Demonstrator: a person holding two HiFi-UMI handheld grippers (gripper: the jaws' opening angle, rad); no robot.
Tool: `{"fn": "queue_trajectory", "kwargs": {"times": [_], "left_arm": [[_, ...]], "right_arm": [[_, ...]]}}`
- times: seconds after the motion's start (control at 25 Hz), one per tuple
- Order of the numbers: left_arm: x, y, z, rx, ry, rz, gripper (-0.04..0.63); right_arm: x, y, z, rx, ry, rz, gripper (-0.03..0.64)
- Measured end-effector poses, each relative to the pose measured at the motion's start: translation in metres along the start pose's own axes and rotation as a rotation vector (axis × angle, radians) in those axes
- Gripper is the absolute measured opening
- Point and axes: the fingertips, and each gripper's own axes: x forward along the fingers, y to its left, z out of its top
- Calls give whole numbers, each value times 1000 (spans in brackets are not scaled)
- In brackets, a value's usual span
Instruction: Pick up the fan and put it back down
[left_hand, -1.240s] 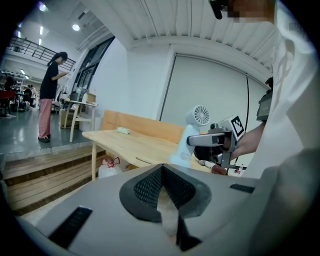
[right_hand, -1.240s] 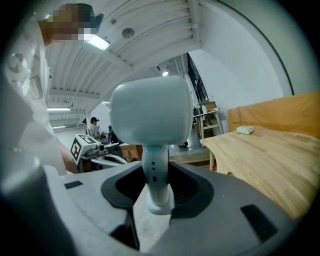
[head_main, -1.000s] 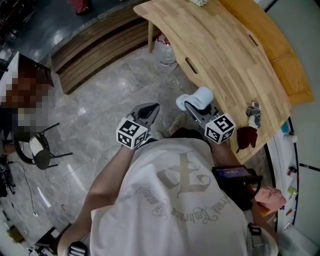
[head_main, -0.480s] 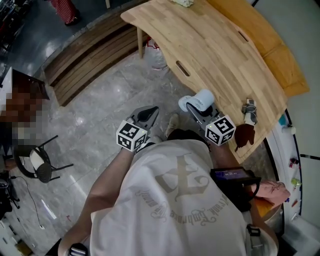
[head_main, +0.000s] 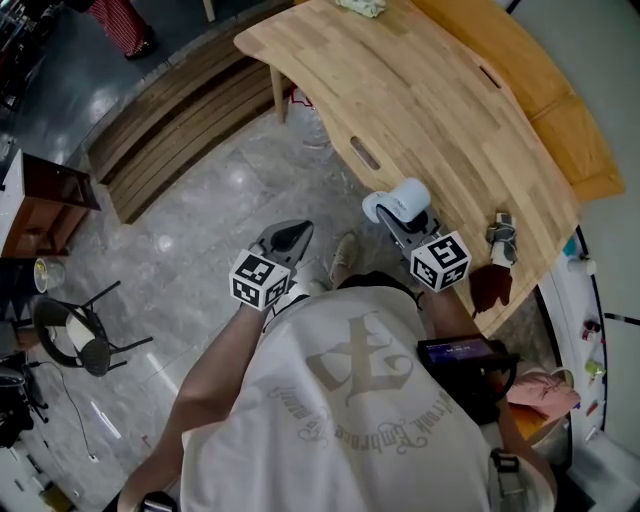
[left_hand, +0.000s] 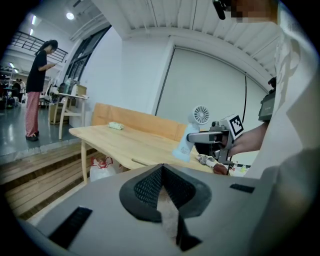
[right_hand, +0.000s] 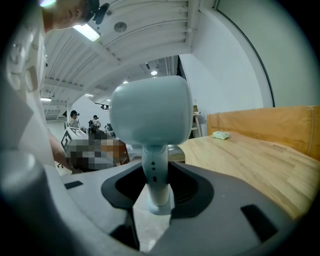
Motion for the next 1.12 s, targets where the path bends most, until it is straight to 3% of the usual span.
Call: {"fn": "queue_trajectory", "kwargs": {"times": [0.56, 1.12], "left_arm": [[68, 47, 36, 5, 47, -7, 11], [137, 64, 62, 25, 106, -55, 11]], "right_arm": [[35, -99, 6, 33, 20, -57, 149], [67, -186, -10, 39, 64, -120, 149]]}}
